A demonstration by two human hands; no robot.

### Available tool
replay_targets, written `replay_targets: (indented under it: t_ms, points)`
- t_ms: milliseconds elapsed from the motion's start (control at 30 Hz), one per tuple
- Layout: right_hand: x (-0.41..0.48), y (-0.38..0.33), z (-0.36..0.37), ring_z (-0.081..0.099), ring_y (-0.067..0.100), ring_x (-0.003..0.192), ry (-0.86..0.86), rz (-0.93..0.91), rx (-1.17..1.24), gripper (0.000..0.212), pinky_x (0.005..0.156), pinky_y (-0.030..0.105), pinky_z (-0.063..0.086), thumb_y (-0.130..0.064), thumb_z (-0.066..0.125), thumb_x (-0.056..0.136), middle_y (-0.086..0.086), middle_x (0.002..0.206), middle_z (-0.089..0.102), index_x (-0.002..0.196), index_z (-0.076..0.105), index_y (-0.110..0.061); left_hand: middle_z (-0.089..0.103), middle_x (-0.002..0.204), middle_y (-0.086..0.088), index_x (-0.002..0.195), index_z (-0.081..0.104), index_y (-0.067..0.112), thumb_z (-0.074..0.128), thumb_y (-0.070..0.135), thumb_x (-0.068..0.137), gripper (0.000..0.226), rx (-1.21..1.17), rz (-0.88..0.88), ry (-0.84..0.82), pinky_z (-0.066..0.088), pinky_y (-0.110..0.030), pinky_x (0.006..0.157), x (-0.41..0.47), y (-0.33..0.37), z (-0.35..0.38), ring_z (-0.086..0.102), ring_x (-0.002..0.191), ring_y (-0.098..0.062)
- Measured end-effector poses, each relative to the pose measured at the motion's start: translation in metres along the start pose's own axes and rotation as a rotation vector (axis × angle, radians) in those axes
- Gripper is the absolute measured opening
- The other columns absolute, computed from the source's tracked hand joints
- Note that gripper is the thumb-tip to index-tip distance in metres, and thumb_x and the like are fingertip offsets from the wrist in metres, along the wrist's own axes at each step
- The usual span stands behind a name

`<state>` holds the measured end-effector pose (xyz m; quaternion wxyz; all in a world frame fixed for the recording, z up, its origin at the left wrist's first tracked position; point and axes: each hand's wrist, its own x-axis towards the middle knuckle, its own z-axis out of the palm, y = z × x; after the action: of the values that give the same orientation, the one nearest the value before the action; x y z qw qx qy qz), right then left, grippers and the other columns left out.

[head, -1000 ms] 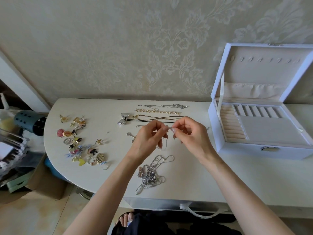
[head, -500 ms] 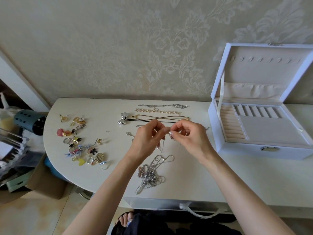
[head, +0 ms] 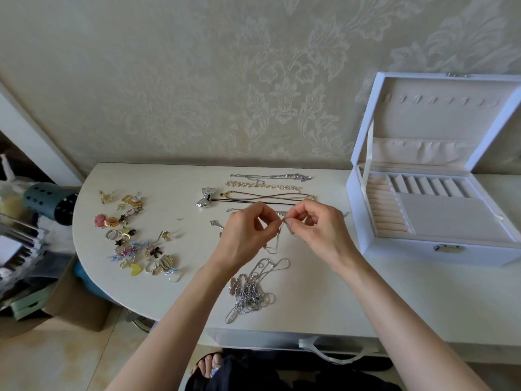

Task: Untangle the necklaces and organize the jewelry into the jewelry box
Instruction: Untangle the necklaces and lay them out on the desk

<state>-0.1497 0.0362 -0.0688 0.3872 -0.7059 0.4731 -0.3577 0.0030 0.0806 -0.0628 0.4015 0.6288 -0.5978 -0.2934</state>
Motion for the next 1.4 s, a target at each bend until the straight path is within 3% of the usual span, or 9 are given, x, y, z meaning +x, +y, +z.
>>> replay_targets:
  t_ms: [333,500,700,867,967,1067,1200,1400]
  points:
    - [-0.001,-0.004,-0.001,0.053,0.019,0.062,-0.008,0.048,0.082,0.003,0.065,0.036,0.047,-0.025,0.064,0.067,-0.008,0.063,0.063,0.069,0.063,-0.024,0.061,0.071,0.012,0.079,0.059,0.012,0.065,0.008,0.081,0.007,0.030,0.010,0.067,0.045,-0.031,0.059,0.000,-0.002,0.000,0.051,0.050,-0.009]
    - [-0.002,-0.006,-0.003,0.051,0.010,0.060,-0.007,0.060,0.134,0.014,0.062,0.032,0.044,-0.009,0.067,0.076,-0.008,0.061,0.063,0.066,0.063,-0.019,0.064,0.075,0.011,0.077,0.054,0.016,0.064,0.008,0.080,0.013,0.064,-0.006,0.085,0.042,-0.028,0.058,0.001,-0.002,-0.002,0.054,0.052,-0.011]
    - [-0.002,-0.008,-0.004,0.048,0.011,0.062,0.031,0.070,0.197,0.012,0.064,0.029,0.043,-0.006,0.068,0.077,-0.010,0.072,0.062,0.067,0.064,-0.013,0.073,0.081,-0.001,0.078,0.048,0.006,0.054,-0.004,0.080,0.012,-0.189,-0.124,0.023,0.037,-0.021,0.044,0.000,0.004,-0.001,0.056,0.053,-0.013]
    - [0.000,-0.007,-0.005,0.050,0.016,0.067,0.058,0.062,0.203,0.013,0.063,0.027,0.039,-0.010,0.070,0.078,-0.003,0.084,0.057,0.067,0.063,-0.015,0.071,0.088,-0.008,0.079,0.045,0.005,0.048,-0.009,0.084,0.015,-0.381,-0.180,-0.014,0.046,-0.026,0.045,-0.003,0.011,-0.003,0.065,0.063,-0.016]
    - [-0.001,-0.010,-0.005,0.048,0.013,0.064,0.058,0.041,0.227,0.015,0.062,0.025,0.038,-0.006,0.068,0.078,-0.005,0.079,0.057,0.068,0.063,-0.016,0.071,0.089,-0.013,0.084,0.044,0.005,0.045,-0.003,0.092,0.011,-0.552,-0.218,-0.061,0.050,-0.028,0.047,-0.004,0.015,-0.002,0.069,0.067,-0.024]
    - [-0.002,-0.012,-0.004,0.044,0.007,0.056,0.028,0.028,0.242,0.013,0.056,0.017,0.035,-0.005,0.067,0.080,-0.012,0.061,0.055,0.071,0.063,-0.014,0.071,0.083,-0.016,0.087,0.042,0.006,0.043,0.004,0.096,0.010,-0.634,-0.242,-0.088,0.052,-0.030,0.051,-0.004,0.015,-0.002,0.070,0.071,-0.029]
    - [-0.003,-0.014,-0.003,0.043,0.005,0.055,-0.006,0.019,0.282,0.010,0.053,0.013,0.034,-0.003,0.066,0.081,-0.010,0.058,0.054,0.073,0.063,-0.009,0.068,0.075,-0.016,0.088,0.044,0.006,0.044,0.004,0.096,0.008,-0.580,-0.262,-0.055,0.052,-0.028,0.051,-0.002,0.013,-0.001,0.066,0.062,-0.024]
    - [-0.004,-0.014,-0.006,0.046,0.007,0.062,-0.096,-0.018,0.259,0.005,0.059,0.014,0.037,-0.017,0.064,0.071,-0.011,0.065,0.058,0.070,0.063,-0.011,0.066,0.068,-0.013,0.093,0.045,0.004,0.047,0.003,0.094,0.003,-0.491,-0.251,-0.008,0.048,-0.026,0.046,-0.001,0.008,0.000,0.060,0.051,-0.021]
